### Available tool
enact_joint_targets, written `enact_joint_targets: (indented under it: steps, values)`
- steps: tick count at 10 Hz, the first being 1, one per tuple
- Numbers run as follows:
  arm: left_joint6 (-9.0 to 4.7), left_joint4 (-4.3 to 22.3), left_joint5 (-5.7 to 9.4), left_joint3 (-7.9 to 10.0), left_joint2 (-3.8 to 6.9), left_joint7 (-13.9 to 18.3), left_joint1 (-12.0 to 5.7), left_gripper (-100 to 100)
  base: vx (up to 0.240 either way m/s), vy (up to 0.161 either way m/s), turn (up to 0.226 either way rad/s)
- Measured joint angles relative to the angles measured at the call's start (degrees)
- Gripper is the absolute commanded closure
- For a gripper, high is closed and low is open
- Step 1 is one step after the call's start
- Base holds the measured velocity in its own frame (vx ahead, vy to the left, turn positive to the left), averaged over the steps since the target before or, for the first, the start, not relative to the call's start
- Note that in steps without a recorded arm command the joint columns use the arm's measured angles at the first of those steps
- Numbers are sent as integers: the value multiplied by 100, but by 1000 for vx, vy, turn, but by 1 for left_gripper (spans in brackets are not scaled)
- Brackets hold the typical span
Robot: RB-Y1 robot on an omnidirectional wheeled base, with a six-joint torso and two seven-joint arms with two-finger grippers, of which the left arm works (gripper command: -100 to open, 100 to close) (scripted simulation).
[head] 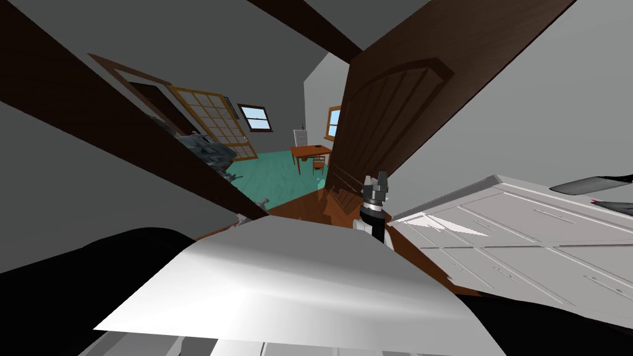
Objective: Pull the door open
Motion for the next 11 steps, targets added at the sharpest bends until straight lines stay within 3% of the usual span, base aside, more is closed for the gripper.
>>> enact_joint_targets:
  steps: [1,2,7,11]
  values:
    - [-24,-8,19,15,6,20,-13,-100,90,-20,-8]
    - [-32,-10,22,17,7,24,-17,100,-7,3,9]
    - [-25,-17,21,20,6,16,-30,100,-17,4,-4]
    - [34,23,-78,-81,37,-120,-14,100,-153,69,-221]
